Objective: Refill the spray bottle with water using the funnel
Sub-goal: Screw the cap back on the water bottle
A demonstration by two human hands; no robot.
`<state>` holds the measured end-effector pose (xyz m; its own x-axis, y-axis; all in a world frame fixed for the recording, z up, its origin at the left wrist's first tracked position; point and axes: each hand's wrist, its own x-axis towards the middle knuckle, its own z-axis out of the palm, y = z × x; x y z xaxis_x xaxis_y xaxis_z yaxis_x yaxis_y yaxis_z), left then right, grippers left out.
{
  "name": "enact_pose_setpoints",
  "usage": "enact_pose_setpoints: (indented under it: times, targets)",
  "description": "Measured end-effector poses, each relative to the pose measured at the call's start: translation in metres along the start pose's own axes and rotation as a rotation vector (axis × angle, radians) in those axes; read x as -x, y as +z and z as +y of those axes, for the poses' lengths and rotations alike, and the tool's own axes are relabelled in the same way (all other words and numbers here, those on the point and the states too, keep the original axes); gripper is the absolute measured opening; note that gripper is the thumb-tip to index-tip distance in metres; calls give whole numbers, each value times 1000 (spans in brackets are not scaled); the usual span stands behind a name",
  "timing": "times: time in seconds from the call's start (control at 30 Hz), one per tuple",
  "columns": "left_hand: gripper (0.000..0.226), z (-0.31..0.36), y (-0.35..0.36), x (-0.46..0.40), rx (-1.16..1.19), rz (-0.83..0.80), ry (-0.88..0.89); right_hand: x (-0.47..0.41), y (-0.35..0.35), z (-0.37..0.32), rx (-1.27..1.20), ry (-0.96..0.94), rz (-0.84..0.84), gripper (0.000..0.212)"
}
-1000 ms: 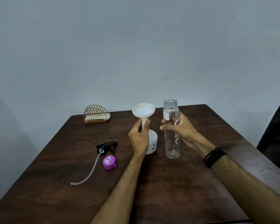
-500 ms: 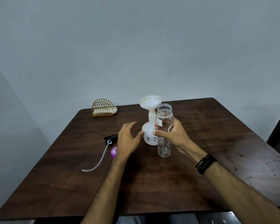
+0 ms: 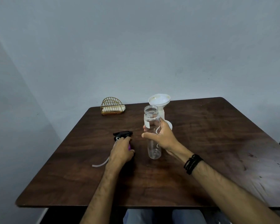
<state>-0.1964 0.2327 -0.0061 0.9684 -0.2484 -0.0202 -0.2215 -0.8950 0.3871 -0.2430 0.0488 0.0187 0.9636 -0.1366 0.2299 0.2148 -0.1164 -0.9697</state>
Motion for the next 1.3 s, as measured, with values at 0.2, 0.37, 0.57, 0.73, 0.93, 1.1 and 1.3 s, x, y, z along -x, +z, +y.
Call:
enact_pose_setpoints:
  times: [0.2,0.37,0.57,0.73,0.93,1.1,1.3]
  targets:
    - [39,11,-43,-3,430,260,56,-6,8,1,62,-4,-2,68]
    - [30,38,-86,-2,785,403,250,-10,16,1,81,-11,-12,68]
    - [41,62,-100,-9,686,313,455,-18,29,-3,88,-74,-17,71]
    - [44,72,-101,-9,463,370,533,-22,33,-1,100,-100,-26,76]
    - [54,74,-90,-12,260,369,562,-23,33,4,113,-119,-30,78]
    - [54,75,-81,-8,626,328,512,-21,34,8,78,-144,-18,84]
    - [63,71,-59,-8,1403,138,373,-18,37,17,-6,-178,17,69]
